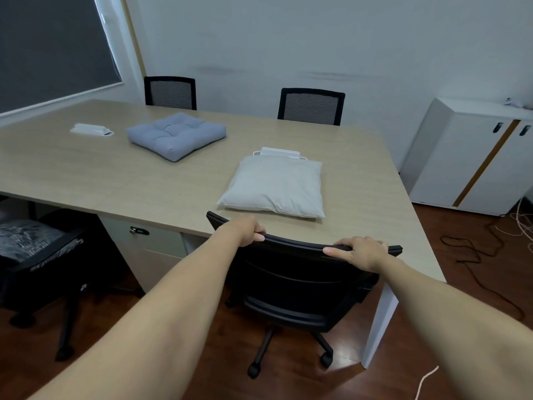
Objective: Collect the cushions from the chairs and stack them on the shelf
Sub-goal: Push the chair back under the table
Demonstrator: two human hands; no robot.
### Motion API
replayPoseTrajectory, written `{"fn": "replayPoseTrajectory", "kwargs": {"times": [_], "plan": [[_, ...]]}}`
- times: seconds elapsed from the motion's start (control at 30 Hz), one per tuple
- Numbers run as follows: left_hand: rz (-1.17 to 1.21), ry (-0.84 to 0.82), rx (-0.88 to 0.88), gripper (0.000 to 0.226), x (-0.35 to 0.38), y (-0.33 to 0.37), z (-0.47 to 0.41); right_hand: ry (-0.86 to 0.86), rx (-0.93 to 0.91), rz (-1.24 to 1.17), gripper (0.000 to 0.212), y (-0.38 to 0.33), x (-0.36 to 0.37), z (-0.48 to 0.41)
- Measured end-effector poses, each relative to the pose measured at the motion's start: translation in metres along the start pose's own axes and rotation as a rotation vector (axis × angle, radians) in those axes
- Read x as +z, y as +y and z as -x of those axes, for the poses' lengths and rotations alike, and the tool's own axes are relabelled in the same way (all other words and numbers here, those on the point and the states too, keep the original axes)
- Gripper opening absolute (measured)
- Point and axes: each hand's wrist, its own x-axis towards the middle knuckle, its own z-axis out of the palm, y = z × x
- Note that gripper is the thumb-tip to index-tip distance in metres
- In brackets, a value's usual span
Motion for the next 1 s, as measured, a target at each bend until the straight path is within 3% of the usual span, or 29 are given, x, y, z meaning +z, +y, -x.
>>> {"fn": "replayPoseTrajectory", "kwargs": {"times": [0.1, 0.23, 0.4, 0.5, 0.63, 0.73, 0.87, 1.0], "plan": [[0.034, 0.007, -0.002, 0.041, 0.002, 0.000, 0.005, -0.093, 0.051, -0.152, 0.071, -0.002, -0.008, 0.000], [0.214, 0.037, -0.034, 0.038, -0.003, -0.008, 0.009, -0.226, 0.057, -0.315, 0.059, -0.020, -0.026, -0.008], [0.615, 0.158, -0.134, 0.026, -0.019, -0.047, 0.023, -0.273, 0.010, -0.417, 0.049, -0.088, -0.036, -0.031], [0.741, 0.235, -0.260, 0.024, -0.022, -0.090, 0.043, -0.250, -0.053, -0.479, 0.038, -0.140, -0.033, -0.047], [0.730, 0.285, -0.429, 0.029, -0.015, -0.167, 0.080, -0.238, -0.142, -0.491, 0.027, -0.217, -0.020, -0.072], [0.718, 0.261, -0.561, 0.017, -0.009, -0.237, 0.113, -0.228, -0.207, -0.467, 0.018, -0.287, -0.005, -0.094], [0.678, 0.282, -0.688, 0.019, -0.009, -0.331, 0.150, -0.180, -0.292, -0.424, 0.021, -0.380, 0.015, -0.119], [0.617, 0.301, -0.774, 0.017, -0.018, -0.428, 0.177, -0.280, -0.307, -0.432, 0.018, -0.483, 0.036, -0.139]]}}
